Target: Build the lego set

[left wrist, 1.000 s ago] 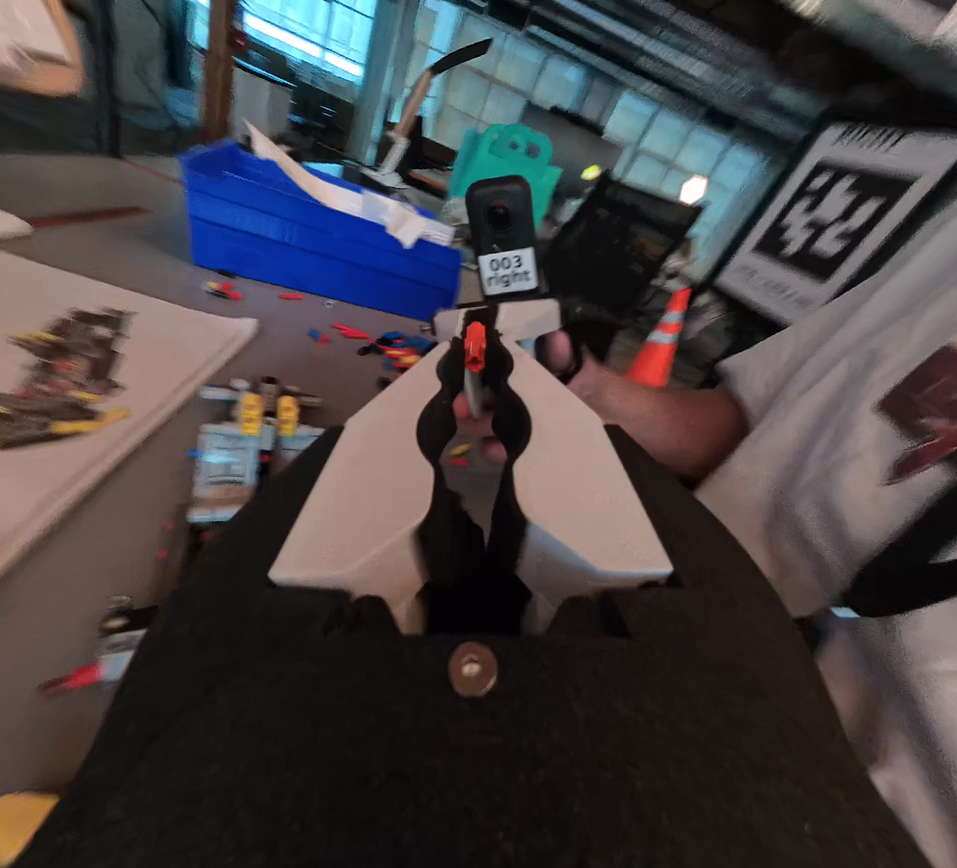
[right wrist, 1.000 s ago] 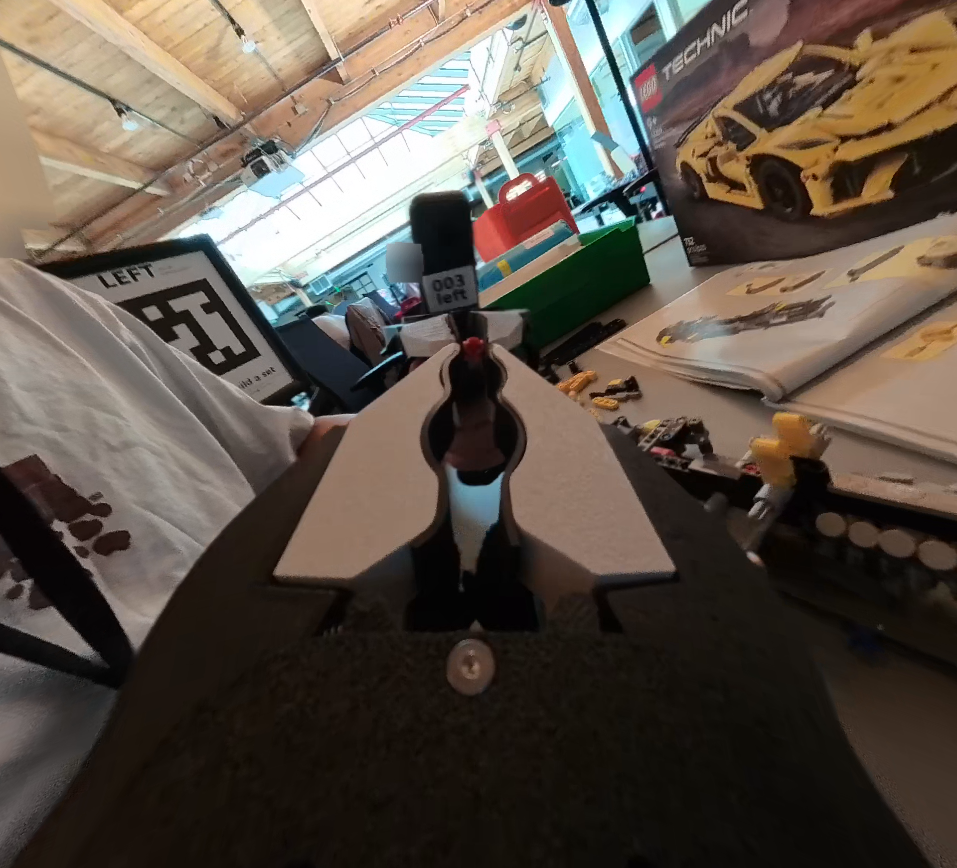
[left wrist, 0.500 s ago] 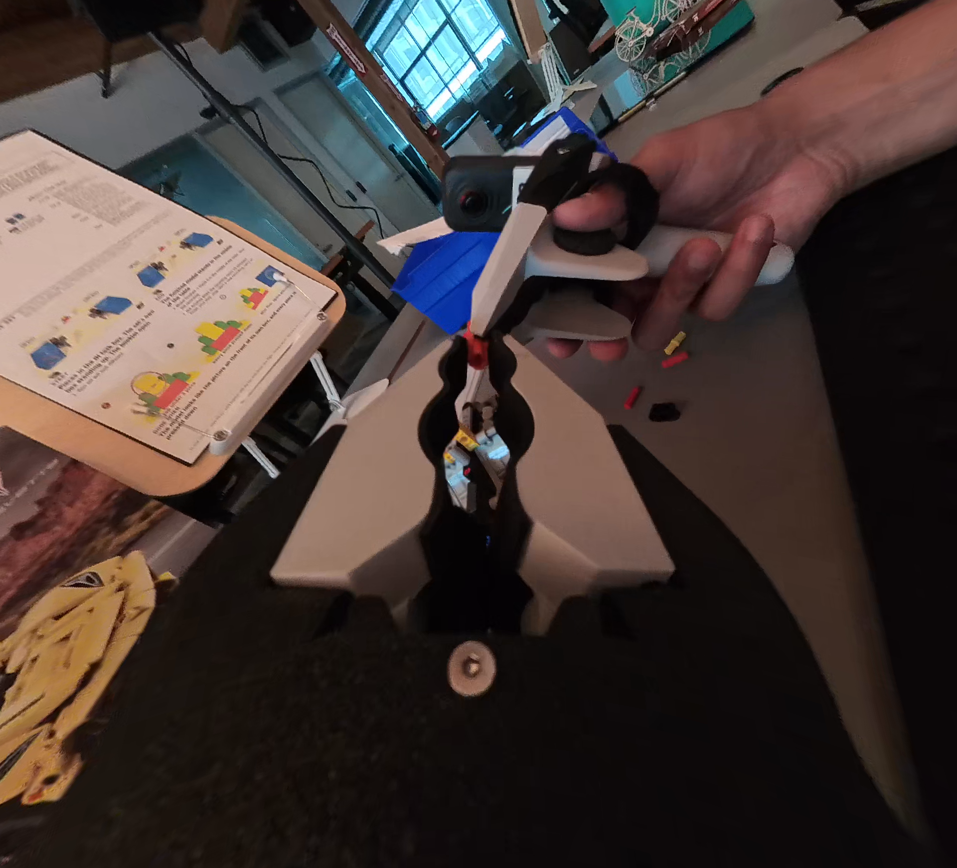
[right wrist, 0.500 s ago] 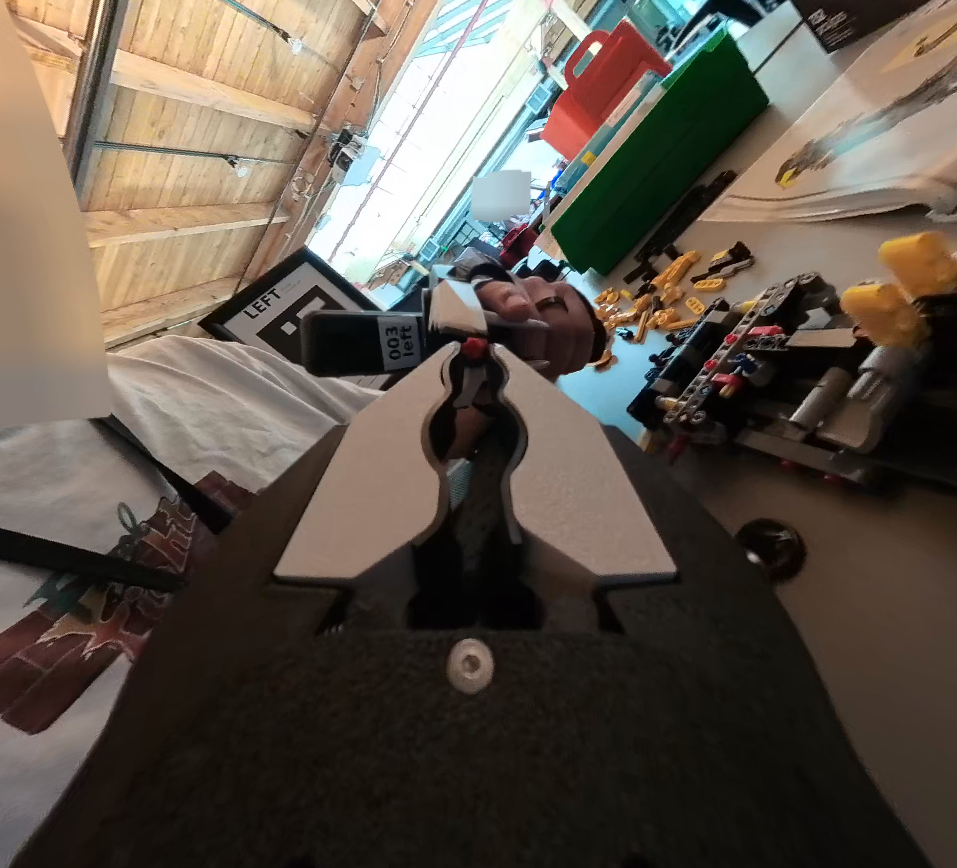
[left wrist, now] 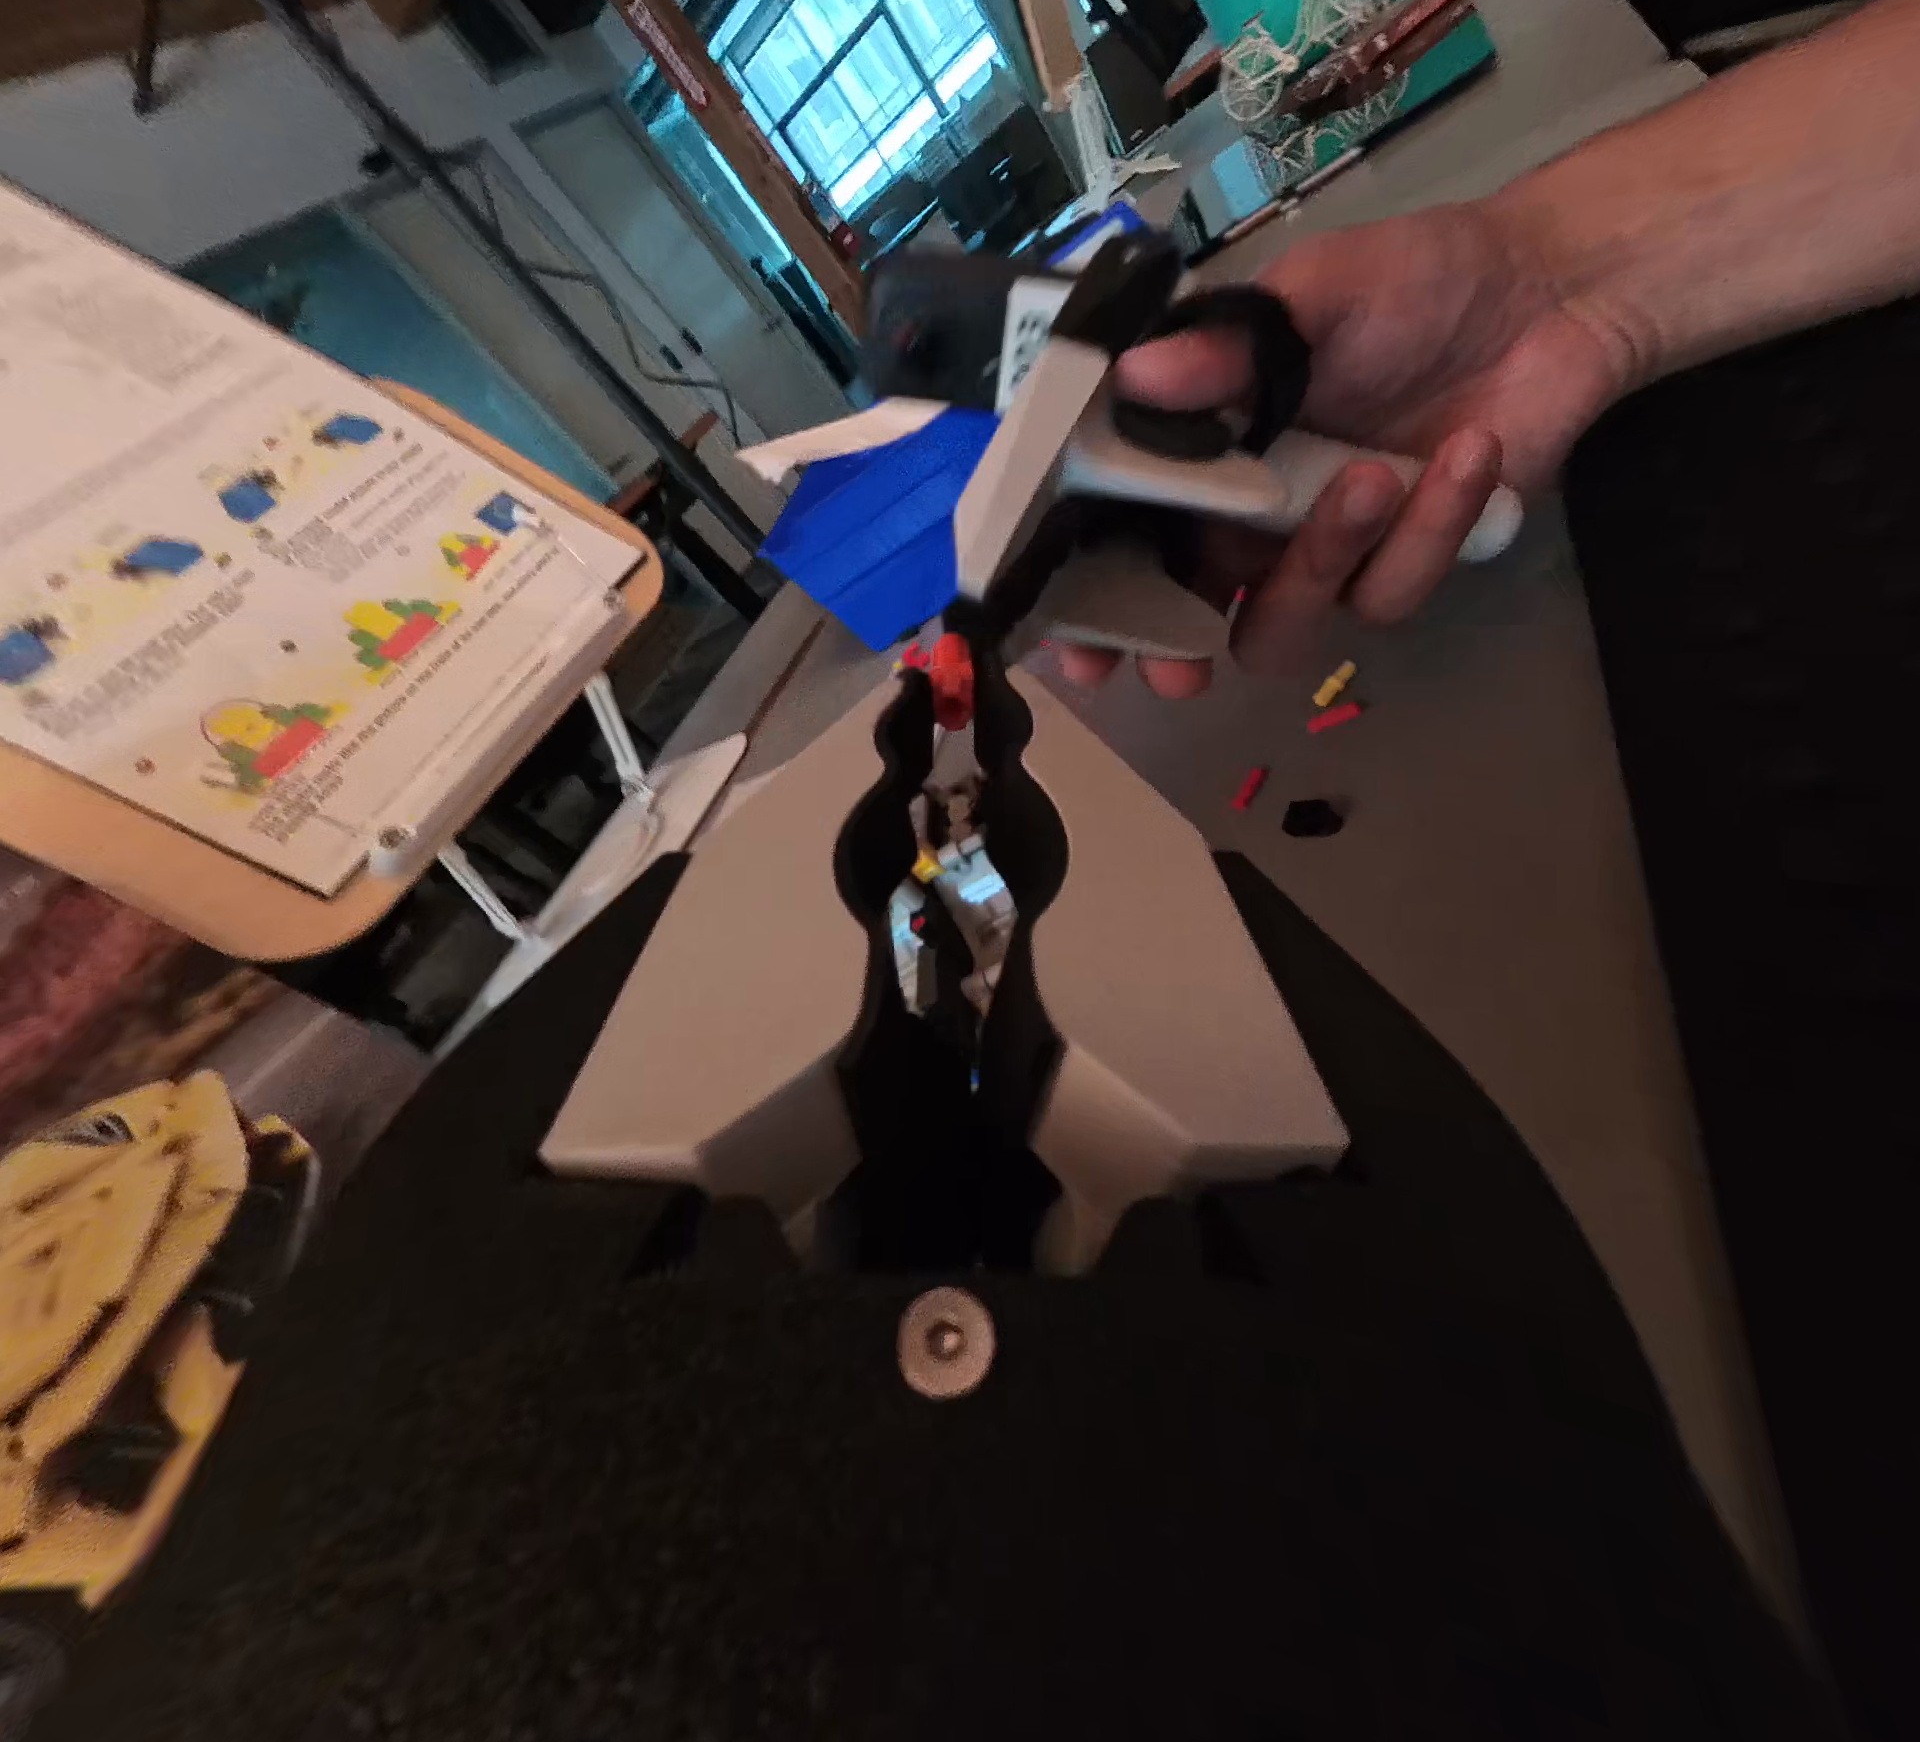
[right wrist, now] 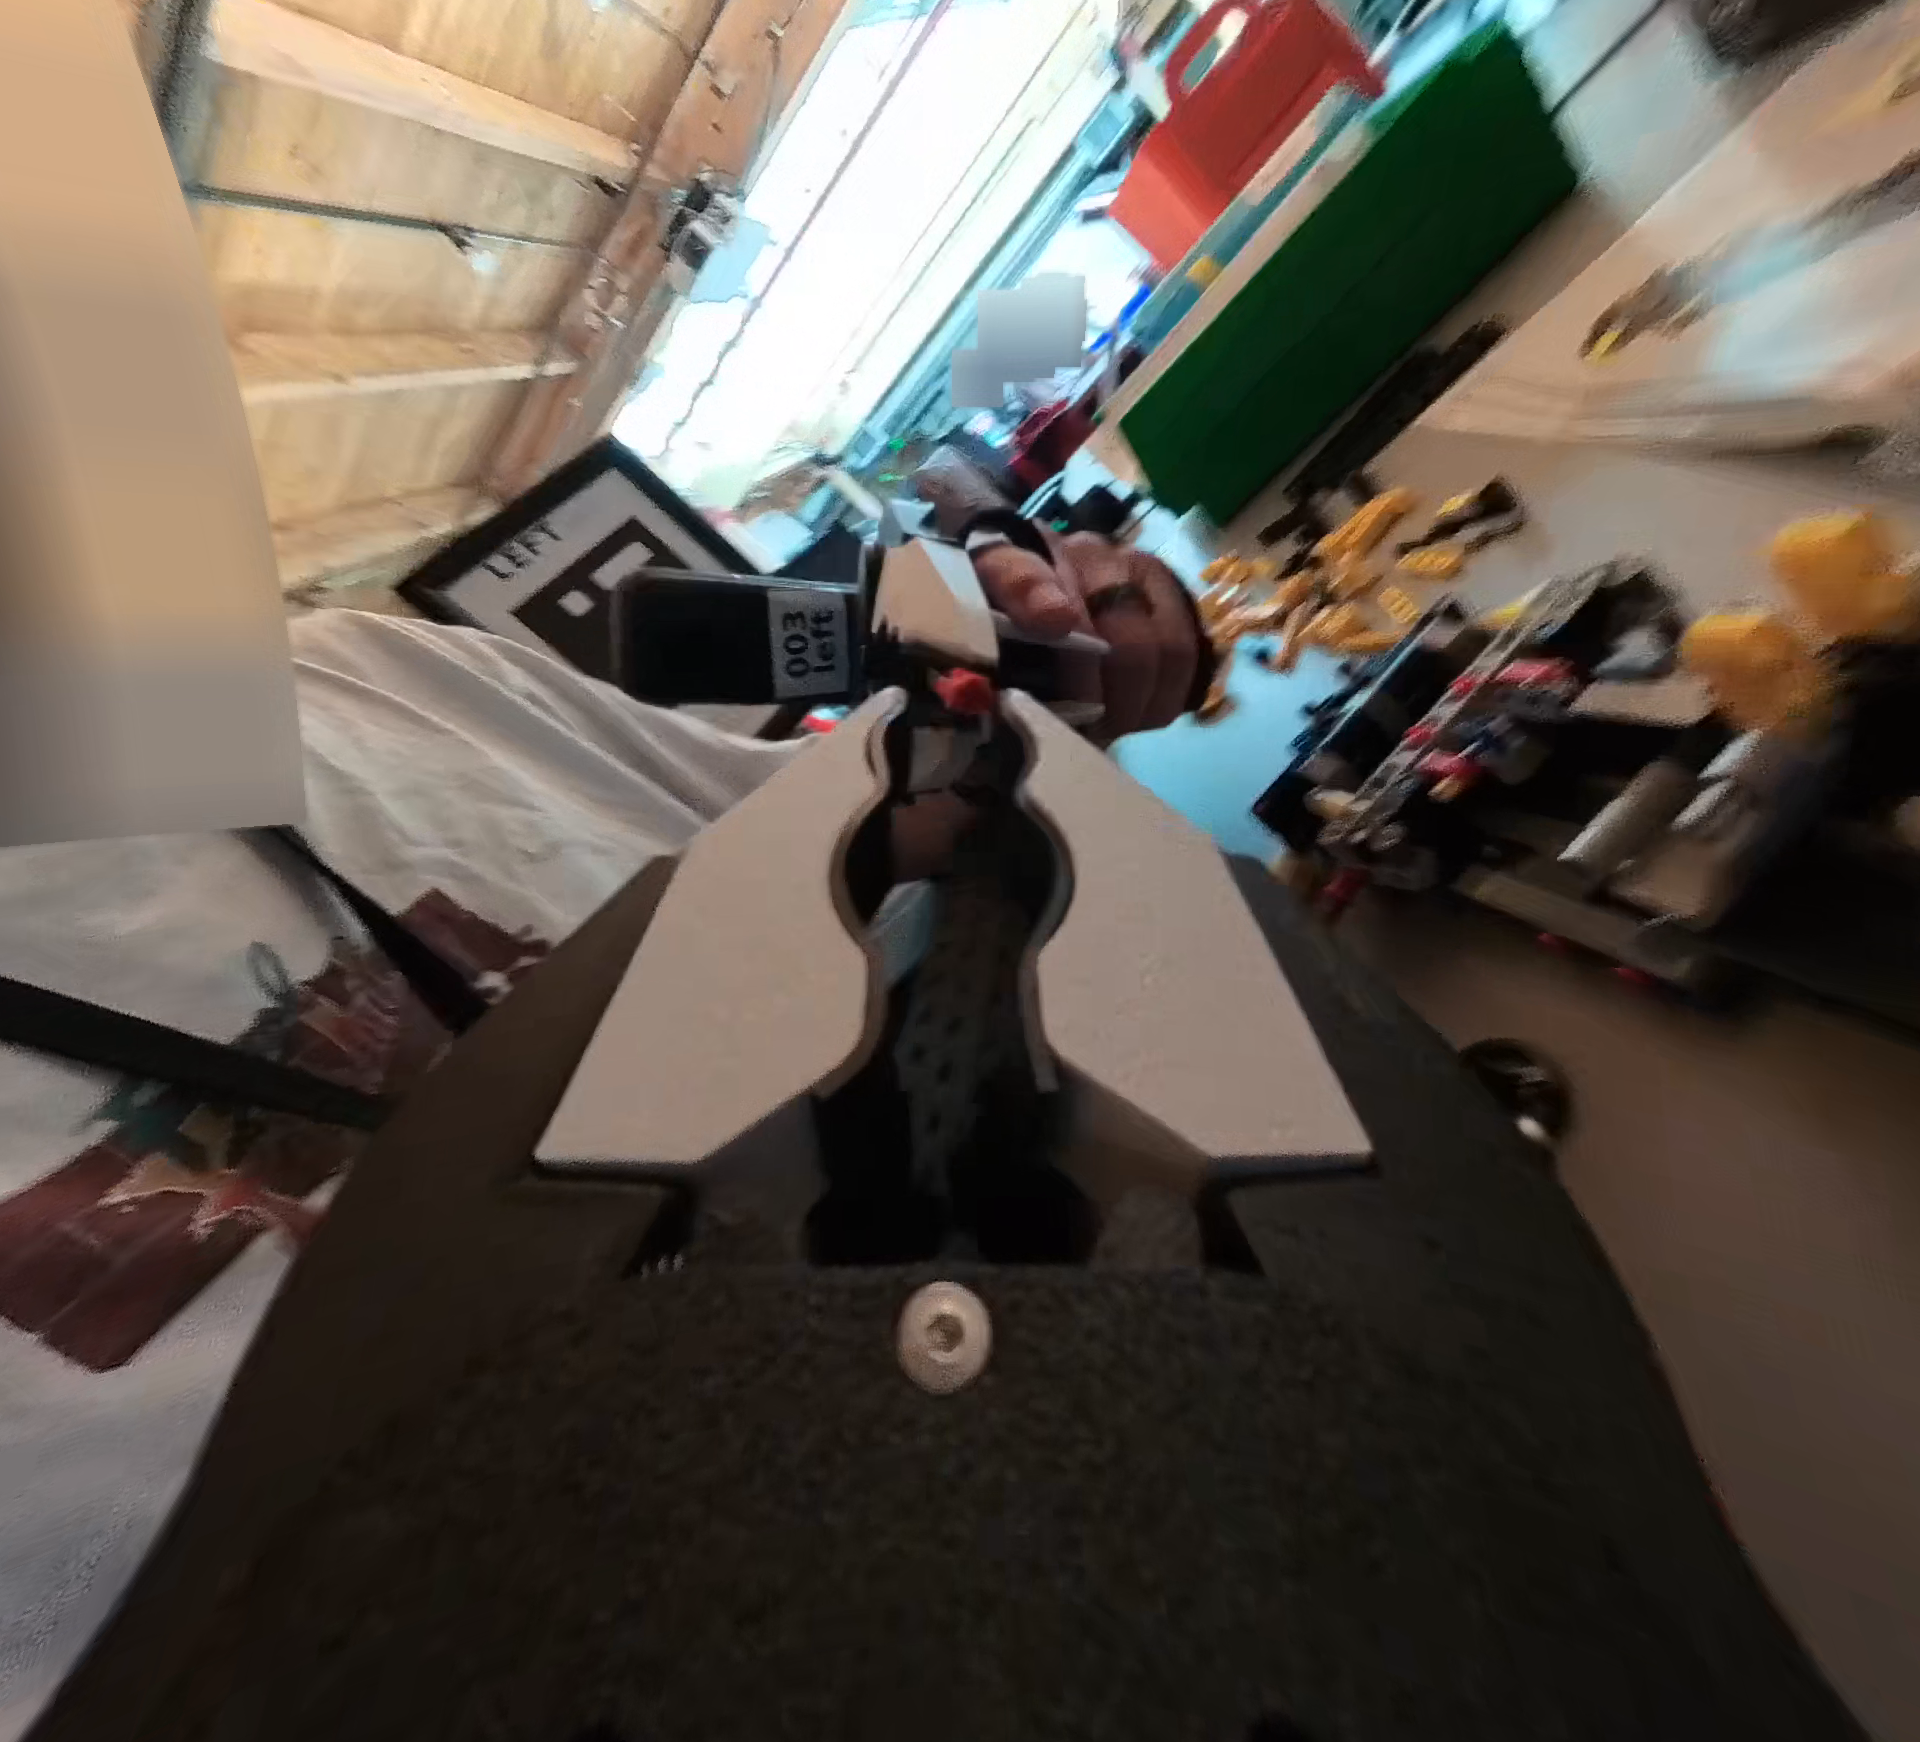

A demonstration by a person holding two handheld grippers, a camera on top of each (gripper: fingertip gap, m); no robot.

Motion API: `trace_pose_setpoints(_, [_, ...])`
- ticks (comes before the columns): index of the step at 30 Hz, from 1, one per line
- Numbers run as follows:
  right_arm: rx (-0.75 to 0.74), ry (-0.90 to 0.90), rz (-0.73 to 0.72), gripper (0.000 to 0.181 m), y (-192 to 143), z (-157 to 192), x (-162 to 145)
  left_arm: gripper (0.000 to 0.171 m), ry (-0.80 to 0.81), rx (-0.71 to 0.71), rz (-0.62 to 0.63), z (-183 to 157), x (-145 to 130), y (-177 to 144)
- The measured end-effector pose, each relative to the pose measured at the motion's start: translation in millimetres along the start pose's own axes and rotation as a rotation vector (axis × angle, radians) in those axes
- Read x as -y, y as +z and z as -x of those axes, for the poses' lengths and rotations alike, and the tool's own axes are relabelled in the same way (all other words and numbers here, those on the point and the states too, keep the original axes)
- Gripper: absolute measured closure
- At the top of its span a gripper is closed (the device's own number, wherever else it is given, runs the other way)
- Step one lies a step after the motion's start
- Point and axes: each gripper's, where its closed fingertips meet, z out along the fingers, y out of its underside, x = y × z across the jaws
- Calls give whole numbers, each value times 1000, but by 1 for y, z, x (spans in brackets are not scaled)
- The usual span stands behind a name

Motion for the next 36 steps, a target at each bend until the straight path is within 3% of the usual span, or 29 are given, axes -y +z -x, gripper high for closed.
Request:
trace_pose_setpoints(3, [-193, -240, -51, 165, -33, -6, 23, 167, -196, 7, 24, 21, -11, -5])
trace_pose_setpoints(6, [-482, -500, 178, 167, -68, -30, 5, 167, -424, -14, 34, 36, -21, -7])
trace_pose_setpoints(10, [-689, -504, 524, 161, -107, -60, -43, 167, -603, -12, 88, 44, -41, -5])
trace_pose_setpoints(13, [-733, -489, 646, 161, -114, -67, -68, 167, -633, -12, 102, 45, -45, -4])
trace_pose_setpoints(25, [-971, -568, 693, 167, -120, -68, -89, 167, -598, -27, 147, 36, -51, 0])
trace_pose_setpoints(32, [-975, -514, 657, 177, -118, -72, -85, 167, -586, -41, 148, 33, -50, 0])
trace_pose_setpoints(36, [-957, -541, 614, 178, -112, -71, -77, 166, -579, -122, 134, 19, -41, 1])
